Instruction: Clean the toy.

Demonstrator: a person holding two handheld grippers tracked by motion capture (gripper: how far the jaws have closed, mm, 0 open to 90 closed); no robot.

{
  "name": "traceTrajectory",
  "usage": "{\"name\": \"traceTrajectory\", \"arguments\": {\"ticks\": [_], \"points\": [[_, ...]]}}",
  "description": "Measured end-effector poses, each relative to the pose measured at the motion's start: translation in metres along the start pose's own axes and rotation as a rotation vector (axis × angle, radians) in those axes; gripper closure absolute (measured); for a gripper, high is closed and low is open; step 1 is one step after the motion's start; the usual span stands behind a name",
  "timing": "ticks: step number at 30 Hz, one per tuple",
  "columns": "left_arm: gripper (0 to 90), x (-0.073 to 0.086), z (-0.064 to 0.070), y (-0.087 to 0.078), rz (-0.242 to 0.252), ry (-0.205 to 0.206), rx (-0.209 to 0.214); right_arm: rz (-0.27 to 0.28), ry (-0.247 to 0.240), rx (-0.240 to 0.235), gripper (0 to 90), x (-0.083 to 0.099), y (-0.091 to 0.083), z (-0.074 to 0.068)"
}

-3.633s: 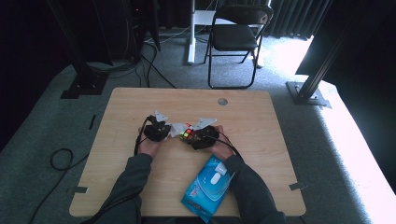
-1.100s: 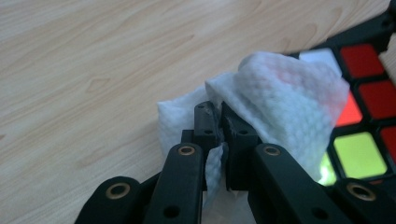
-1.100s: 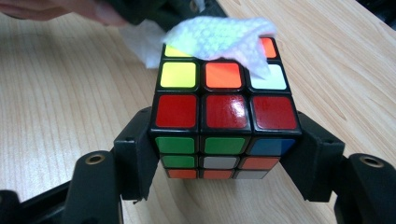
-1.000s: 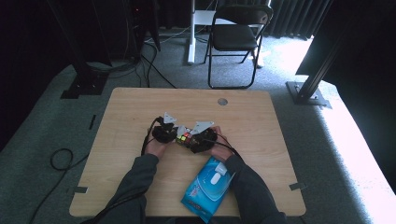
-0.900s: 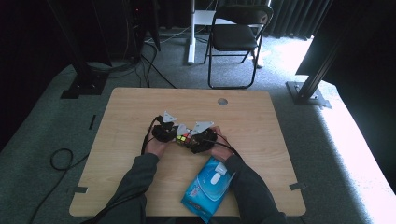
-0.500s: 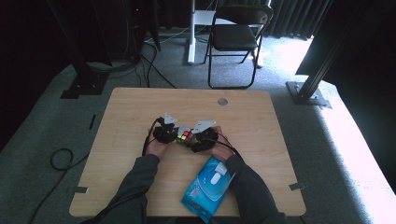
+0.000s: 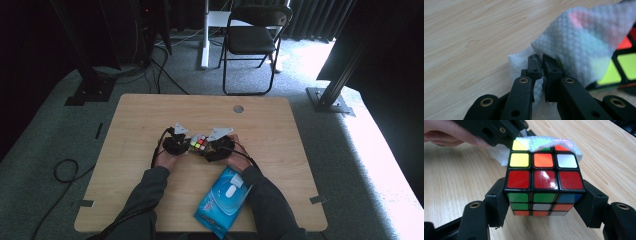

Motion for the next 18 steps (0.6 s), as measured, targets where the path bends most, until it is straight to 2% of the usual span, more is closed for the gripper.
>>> {"name": "traceTrajectory", "arguments": {"ticks": [4,10,14,18], "points": [[85.4,0.002,-0.002,0.0,-0.001,-0.007,0.004,0.012,0.031,0.002,34.3,0.0,-0.003,0.004],[85.4,0.004,0.0,0.002,-0.001,-0.008,0.008,0.06,0.086,-0.008,34.3,-0.002,-0.011,0.011],[85.5,0.003,0.005,0.003,-0.005,0.012,-0.003,0.077,0.111,-0.017,34.3,-0.004,-0.014,0.013],[85.5,0.003,0.005,0.003,0.001,0.001,0.015,0.086,0.133,-0.02,34.3,-0.004,-0.016,0.015]]}}
Point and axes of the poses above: each handheld gripper's, and its own axes: y roughly forward along the jaws, x roughly out of its underside, z roughly to its right, the point moved 4 cm from there along y, roughly forward along the jaws, and after that the axes turned 13 degrees about -z, right-handed, at the moved point
